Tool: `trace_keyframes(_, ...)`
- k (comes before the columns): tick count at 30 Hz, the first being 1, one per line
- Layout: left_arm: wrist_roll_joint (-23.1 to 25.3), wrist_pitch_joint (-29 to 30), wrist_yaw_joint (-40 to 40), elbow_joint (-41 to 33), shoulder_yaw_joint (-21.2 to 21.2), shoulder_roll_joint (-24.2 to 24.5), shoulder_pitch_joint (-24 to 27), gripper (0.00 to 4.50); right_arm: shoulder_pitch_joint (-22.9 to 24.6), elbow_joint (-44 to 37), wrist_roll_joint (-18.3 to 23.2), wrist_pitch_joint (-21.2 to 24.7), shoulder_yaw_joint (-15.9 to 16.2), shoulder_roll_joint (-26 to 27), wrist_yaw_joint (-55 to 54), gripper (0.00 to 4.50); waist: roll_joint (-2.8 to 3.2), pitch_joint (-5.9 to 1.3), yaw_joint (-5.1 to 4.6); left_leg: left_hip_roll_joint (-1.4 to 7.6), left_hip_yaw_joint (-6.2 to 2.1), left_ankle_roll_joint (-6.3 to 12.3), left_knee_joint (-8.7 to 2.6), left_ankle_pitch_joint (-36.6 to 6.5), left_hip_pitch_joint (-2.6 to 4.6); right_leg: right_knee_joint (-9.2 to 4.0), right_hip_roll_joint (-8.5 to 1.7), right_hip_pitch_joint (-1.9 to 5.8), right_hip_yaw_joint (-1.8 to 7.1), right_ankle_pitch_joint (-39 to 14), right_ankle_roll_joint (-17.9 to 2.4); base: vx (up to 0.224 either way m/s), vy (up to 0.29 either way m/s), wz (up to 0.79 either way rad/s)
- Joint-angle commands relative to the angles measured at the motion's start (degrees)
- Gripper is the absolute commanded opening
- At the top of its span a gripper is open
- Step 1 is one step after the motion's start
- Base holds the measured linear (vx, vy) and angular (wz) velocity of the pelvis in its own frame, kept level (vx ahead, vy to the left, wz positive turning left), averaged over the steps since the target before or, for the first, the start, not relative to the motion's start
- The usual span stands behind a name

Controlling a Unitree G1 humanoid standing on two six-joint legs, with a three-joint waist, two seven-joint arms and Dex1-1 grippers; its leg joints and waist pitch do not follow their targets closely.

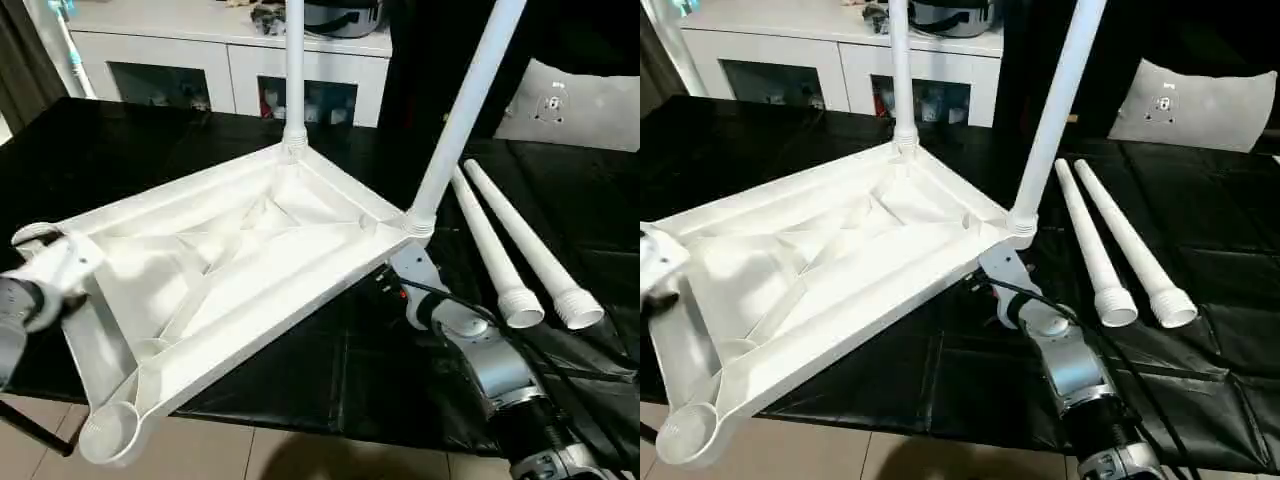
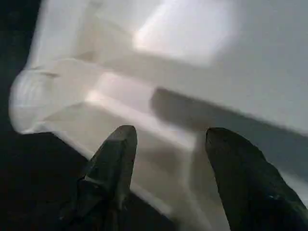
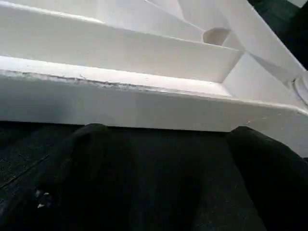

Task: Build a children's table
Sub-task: Rotate table base

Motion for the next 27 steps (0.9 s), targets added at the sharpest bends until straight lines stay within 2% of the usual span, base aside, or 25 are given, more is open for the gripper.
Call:
trace_keyframes(1, -2.9, 1.3, -6.6, -2.2, -3.8, -0.9, 2.0, 2.14, -1.8, 2.8, 0.3, -0.6, 0.1, 0.7, 0.5, 4.5, 1.06, -3.34, 0.04, 1.85, -0.86, -0.06, -4.53, -16.5, 0.54, -3.77, -3.89, 2.4, 3.31, -20.8, -9.8, 0.0, 0.0, 0.0)
trace_keyframes(2, -3.5, 2.0, -8.5, -3.4, -4.8, -0.8, 2.6, 2.14, -2.3, 3.7, 0.4, -0.8, 0.1, 0.9, 0.6, 4.5, 0.95, -3.2, -0.06, 1.83, -0.86, -0.07, -4.59, -17.1, 0.49, -3.85, -3.89, 2.42, 3.26, -21.7, -10.0, 0.0, 0.0, 0.0)
trace_keyframes(3, -4.4, 3.2, -10.3, -5.5, -5.6, -0.4, 3.1, 1.94, -3.0, 4.7, 0.4, -1.0, 0.2, 1.1, 0.8, 4.5, 0.89, -3.22, -0.09, 1.87, -0.87, -0.13, -4.54, -17.4, 0.64, -3.84, -3.95, 2.31, 3.3, -22.1, -10.1, 0.0, 0.0, 0.0)
trace_keyframes(11, -10.1, 8.0, -19.0, -15.6, -8.2, 1.5, 3.7, 1.27, -6.6, 9.1, 0.3, -2.5, 0.4, 3.0, 0.7, 4.5, 1.01, -3.0, -0.27, 1.86, -0.97, -0.66, -4.57, -19.3, 0.72, -3.87, -3.96, 2.2, 3.32, -24.6, -9.7, 0.0, 0.0, 0.0)
trace_keyframes(13, -13.1, 10.0, -23.1, -20.6, -8.5, 2.5, 4.2, 1.01, -8.3, 10.8, 0.3, -3.6, 0.6, 4.0, 1.1, 4.5, 0.92, -2.97, -0.47, 1.87, -1.03, -0.7, -4.62, -19.1, 0.52, -3.81, -3.95, 2.28, 3.33, -24.9, -9.8, 0.0, 0.0, 0.0)
trace_keyframes(14, -13.1, 10.0, -23.1, -20.6, -8.5, 2.5, 4.2, 0.91, -8.3, 10.8, 0.3, -3.6, 0.6, 4.0, 1.1, 4.5, 0.89, -3.03, -0.46, 1.86, -1.02, -0.76, -4.56, -18.9, 0.5, -3.72, -4.01, 2.34, 3.33, -24.6, -9.8, 0.0, 0.0, 0.0)
trace_keyframes(15, -15.4, 11.3, -25.1, -23.7, -8.5, 2.4, 4.4, 0.91, -9.0, 11.5, 0.3, -4.2, 0.8, 4.5, 1.5, 4.5, 0.69, -2.99, -0.53, 1.85, -0.91, -0.73, -4.5, -18.9, 0.55, -3.78, -3.88, 2.22, 3.33, -24.6, -9.8, 0.0, 0.0, 0.0)
trace_keyframes(16, -17.1, 12.7, -26.2, -25.6, -8.4, 2.0, 4.4, 0.74, -9.5, 12.1, 0.3, -4.7, 0.9, 4.8, 1.8, 4.5, 0.79, -3.1, -0.44, 1.96, -0.98, -0.86, -4.51, -18.2, 0.53, -3.58, -4.14, 2.38, 3.41, -24.1, -10.1, 0.0, 0.0, 0.0)
trace_keyframes(17, -17.1, 12.7, -26.2, -25.6, -8.4, 2.0, 4.4, 0.74, -9.5, 12.1, 0.3, -4.7, 0.9, 4.8, 1.8, 4.5, 0.83, -3.11, -0.48, 1.95, -0.88, -0.87, -4.48, -17.9, 0.54, -3.53, -4.04, 2.3, 3.42, -23.7, -10.3, 0.0, 0.0, 0.0)
trace_keyframes(19, -18.5, 13.6, -27.3, -27.5, -8.6, 1.7, 4.4, 0.42, -9.9, 12.7, 0.2, -5.3, 1.2, 5.1, 2.2, 4.5, 0.72, -3.21, -0.5, 1.86, -0.72, -0.81, -4.41, -16.2, 0.24, -3.2, -3.82, 2.5, 3.49, -21.1, -10.7, 0.0, 0.0, 0.0)
trace_keyframes(24, -22.7, 16.1, -28.9, -32.1, -9.7, -0.3, 4.0, 0.06, -9.9, 13.2, -0.1, -6.2, 1.4, 5.2, 2.7, 4.5, 0.62, -3.04, -0.58, 1.67, -0.62, -0.88, -4.17, -16.7, 0.36, -3.42, -3.71, 2.34, 3.46, -24.5, -9.3, 0.0, 0.0, 0.0)
trace_keyframes(27, -24.8, 16.9, -29.6, -33.4, -10.5, -1.8, 3.5, 0.02, -9.6, 13.1, -0.3, -6.5, 1.3, 5.0, 3.0, 4.5, 0.86, -3.12, -0.61, 1.74, -0.76, -1.41, -4.3, -16.9, 0.29, -3.17, -3.44, 2.43, 3.37, -23.0, -9.5, 0.0, 0.0, 0.0)
